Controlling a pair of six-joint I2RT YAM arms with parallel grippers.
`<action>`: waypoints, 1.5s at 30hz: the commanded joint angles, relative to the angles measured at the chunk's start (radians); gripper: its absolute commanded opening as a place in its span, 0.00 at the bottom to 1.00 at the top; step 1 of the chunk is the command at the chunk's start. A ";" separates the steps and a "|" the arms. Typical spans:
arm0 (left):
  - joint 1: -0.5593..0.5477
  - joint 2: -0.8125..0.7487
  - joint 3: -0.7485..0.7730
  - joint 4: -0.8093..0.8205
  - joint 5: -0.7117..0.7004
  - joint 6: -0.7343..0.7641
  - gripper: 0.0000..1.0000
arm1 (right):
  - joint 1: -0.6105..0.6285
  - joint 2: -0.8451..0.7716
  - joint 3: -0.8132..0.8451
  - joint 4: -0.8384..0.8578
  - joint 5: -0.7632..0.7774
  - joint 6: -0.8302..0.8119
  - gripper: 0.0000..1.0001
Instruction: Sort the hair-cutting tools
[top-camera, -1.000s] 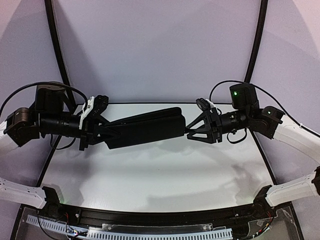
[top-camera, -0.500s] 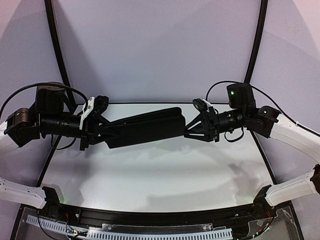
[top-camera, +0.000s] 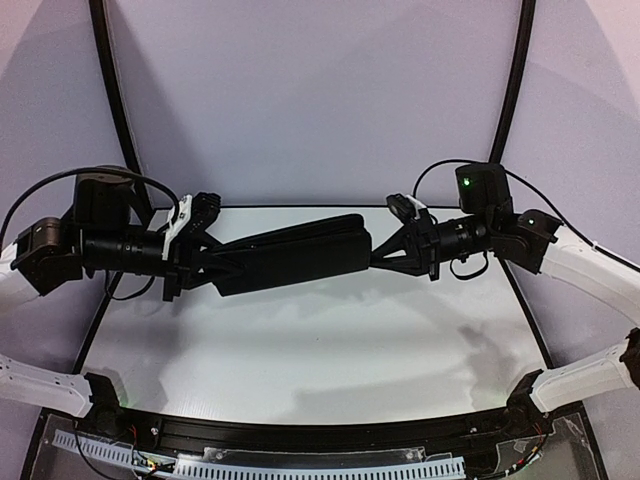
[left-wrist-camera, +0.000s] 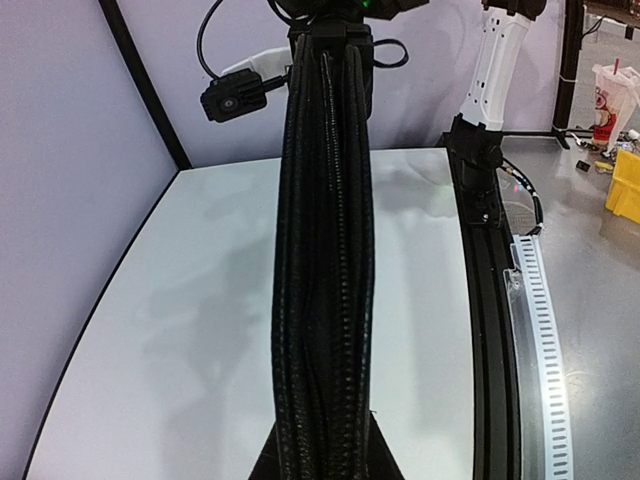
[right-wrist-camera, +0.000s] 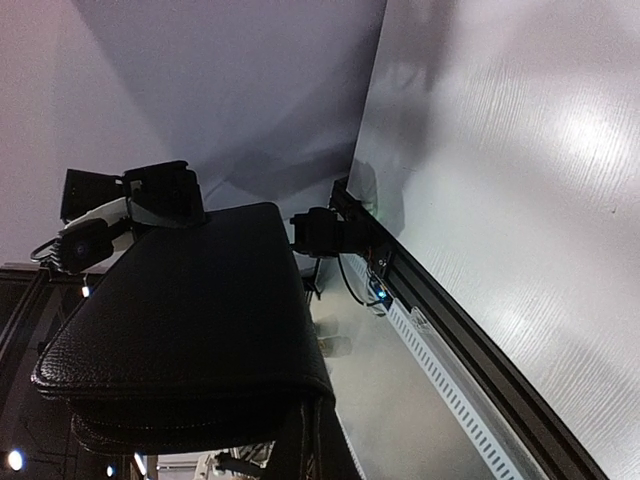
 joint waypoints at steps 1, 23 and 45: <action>0.000 -0.026 -0.038 0.094 -0.079 0.039 0.01 | -0.028 -0.007 0.089 -0.235 0.079 -0.142 0.00; 0.000 0.110 -0.033 -0.054 -0.221 0.047 0.01 | -0.137 -0.044 0.048 0.001 -0.061 -0.191 0.00; 0.000 0.272 0.051 -0.024 -0.068 -0.001 0.01 | 0.026 0.166 0.181 0.141 -0.096 -0.237 0.00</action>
